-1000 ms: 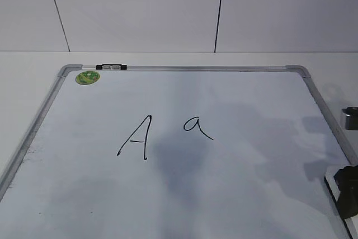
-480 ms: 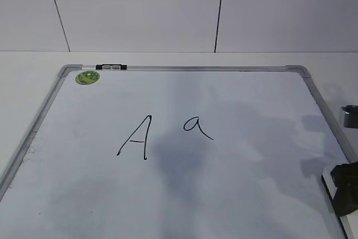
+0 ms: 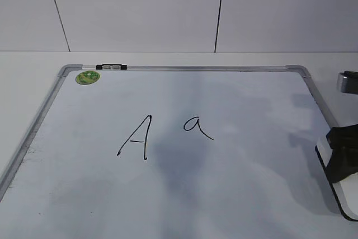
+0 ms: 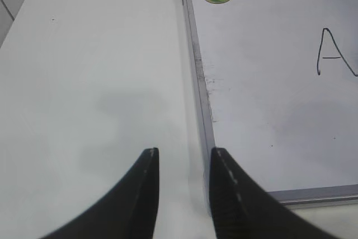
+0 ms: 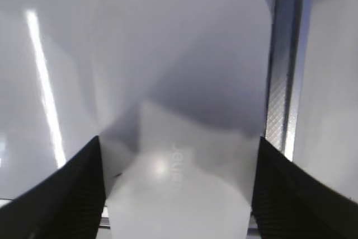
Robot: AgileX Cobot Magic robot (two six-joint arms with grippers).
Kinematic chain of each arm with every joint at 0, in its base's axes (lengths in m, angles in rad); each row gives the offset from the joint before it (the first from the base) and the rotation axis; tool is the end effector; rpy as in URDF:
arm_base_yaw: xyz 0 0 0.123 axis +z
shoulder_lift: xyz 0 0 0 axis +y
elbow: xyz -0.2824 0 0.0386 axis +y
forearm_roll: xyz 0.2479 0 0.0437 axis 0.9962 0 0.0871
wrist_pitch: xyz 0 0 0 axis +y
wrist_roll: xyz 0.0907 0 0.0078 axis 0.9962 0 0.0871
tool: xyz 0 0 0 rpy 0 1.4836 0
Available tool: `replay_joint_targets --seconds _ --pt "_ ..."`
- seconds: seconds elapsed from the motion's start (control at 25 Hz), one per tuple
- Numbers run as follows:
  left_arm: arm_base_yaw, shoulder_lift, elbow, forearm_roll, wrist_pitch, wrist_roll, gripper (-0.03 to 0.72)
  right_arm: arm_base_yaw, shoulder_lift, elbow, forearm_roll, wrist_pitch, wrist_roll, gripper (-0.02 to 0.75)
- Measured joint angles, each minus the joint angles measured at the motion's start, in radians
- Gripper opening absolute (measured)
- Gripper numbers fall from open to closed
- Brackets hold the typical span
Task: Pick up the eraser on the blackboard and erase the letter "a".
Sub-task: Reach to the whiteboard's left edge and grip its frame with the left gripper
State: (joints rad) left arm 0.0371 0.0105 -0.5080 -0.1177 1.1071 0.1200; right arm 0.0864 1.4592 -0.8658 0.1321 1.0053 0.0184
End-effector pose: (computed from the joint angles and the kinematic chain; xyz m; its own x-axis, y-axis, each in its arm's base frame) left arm -0.0061 -0.0098 0.2762 -0.4915 0.0485 -0.8696 0.0874 0.9962 0.0062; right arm 0.2407 0.0310 0.2153 -0.9986 0.0026 -0.0530 -0.0035 0.9932 0.1162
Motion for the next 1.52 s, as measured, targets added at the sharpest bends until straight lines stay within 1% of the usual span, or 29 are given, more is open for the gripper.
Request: replay_joint_targets --seconds 0.2,0.28,0.48,0.6,0.76,1.0,1.12,1.24,1.36,1.52 --pt "0.000 0.000 0.000 0.000 0.000 0.000 0.235 0.002 0.000 -0.015 0.073 0.021 -0.041 0.552" --pt "0.000 0.000 0.000 0.000 0.000 0.000 0.235 0.014 0.000 -0.018 0.083 0.026 -0.054 0.552" --pt "0.000 0.000 0.000 0.000 0.000 0.000 0.235 0.103 0.000 -0.029 0.063 0.039 -0.060 0.552" --pt "0.000 0.000 0.000 0.000 0.000 0.000 0.235 0.133 0.000 -0.055 0.032 0.069 -0.049 0.552" --pt "-0.002 0.000 0.000 0.000 0.000 0.000 0.235 0.139 0.000 -0.097 0.010 0.102 -0.036 0.552" --pt "-0.002 0.021 0.000 -0.035 0.000 0.000 0.235 0.139 0.000 -0.135 -0.001 0.137 -0.018 0.552" --pt "-0.002 0.096 -0.002 -0.040 -0.005 0.000 0.235 0.143 0.000 -0.141 -0.007 0.141 -0.018 0.552" --pt "-0.002 0.204 -0.012 -0.042 -0.037 0.000 0.235 0.169 0.000 -0.142 -0.026 0.145 -0.018 0.552" --pt "-0.002 0.315 -0.014 -0.044 -0.113 0.000 0.235 0.204 0.000 -0.142 -0.043 0.150 -0.008 0.552" --pt "-0.002 0.457 -0.030 -0.054 -0.205 0.000 0.235 0.216 0.000 -0.142 -0.053 0.152 0.002 0.552"
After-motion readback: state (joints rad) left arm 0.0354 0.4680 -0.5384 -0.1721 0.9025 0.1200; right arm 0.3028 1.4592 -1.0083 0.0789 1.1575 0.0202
